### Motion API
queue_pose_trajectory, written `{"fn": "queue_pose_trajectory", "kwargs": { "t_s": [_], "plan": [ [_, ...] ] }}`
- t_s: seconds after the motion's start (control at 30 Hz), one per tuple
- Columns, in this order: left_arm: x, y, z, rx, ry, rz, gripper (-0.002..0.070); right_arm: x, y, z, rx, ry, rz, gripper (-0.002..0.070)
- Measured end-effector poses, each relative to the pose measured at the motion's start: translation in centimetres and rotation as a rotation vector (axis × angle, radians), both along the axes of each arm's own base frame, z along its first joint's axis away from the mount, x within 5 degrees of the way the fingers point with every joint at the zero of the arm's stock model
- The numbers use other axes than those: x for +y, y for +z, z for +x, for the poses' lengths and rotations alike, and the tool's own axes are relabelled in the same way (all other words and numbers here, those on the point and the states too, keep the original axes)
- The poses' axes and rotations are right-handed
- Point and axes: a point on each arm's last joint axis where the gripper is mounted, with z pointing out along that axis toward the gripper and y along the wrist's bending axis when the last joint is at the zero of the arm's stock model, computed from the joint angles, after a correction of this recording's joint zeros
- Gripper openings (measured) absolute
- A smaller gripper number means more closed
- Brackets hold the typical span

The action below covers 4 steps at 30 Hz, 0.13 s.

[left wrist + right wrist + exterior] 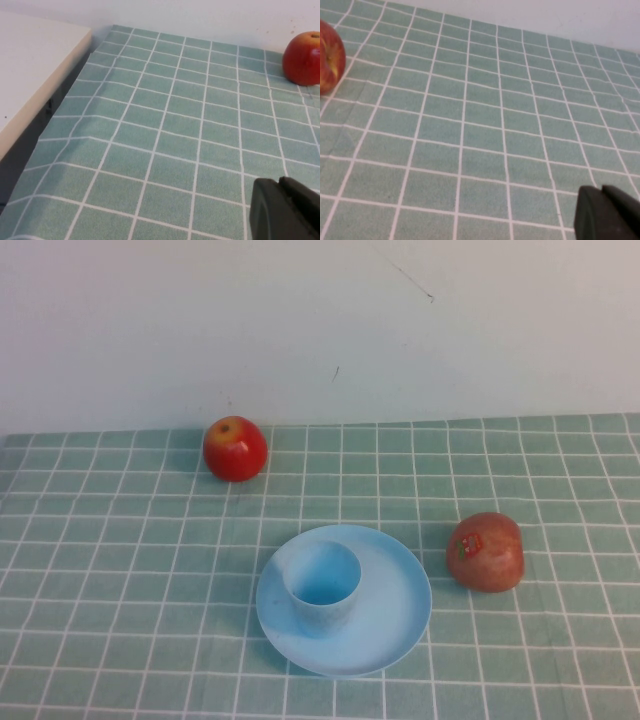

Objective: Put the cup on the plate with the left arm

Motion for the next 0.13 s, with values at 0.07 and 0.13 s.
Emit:
{"fn": "queue_pose_trajectory", "kwargs": {
  "t_s": [0.07, 0.13],
  "plan": [
    [0.0, 0.0, 0.0, 0.0, -0.001, 0.004, 0.0, 0.0, 0.0, 0.0, 0.0, 0.0, 0.0, -0.0002],
    [0.0, 0.0, 0.0, 0.0, -0.002, 0.006, 0.0, 0.0, 0.0, 0.0, 0.0, 0.0, 0.0, -0.0002]
  ]
}}
